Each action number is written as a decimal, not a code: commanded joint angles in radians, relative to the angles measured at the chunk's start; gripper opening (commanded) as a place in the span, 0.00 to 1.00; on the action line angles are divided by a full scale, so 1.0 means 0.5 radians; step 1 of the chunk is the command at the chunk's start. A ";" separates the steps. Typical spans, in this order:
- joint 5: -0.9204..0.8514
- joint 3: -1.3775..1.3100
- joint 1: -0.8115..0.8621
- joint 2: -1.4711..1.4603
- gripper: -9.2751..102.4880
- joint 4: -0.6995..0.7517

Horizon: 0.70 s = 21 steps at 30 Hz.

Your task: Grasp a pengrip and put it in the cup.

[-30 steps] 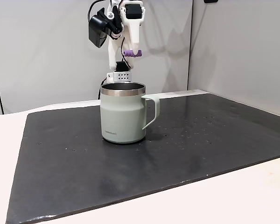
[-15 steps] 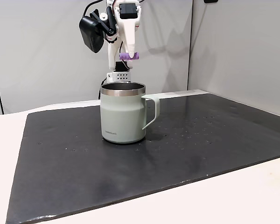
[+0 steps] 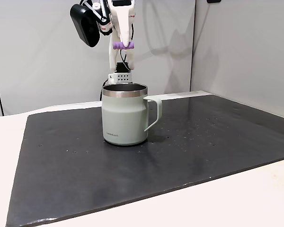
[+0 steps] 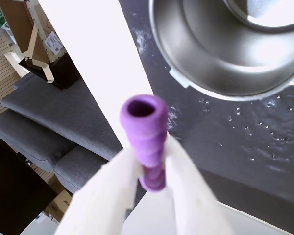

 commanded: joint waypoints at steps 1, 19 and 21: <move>0.012 -0.129 0.003 0.009 0.08 -0.028; 0.021 -0.156 -0.018 0.012 0.41 0.163; 0.018 -0.156 -0.031 0.015 0.41 0.175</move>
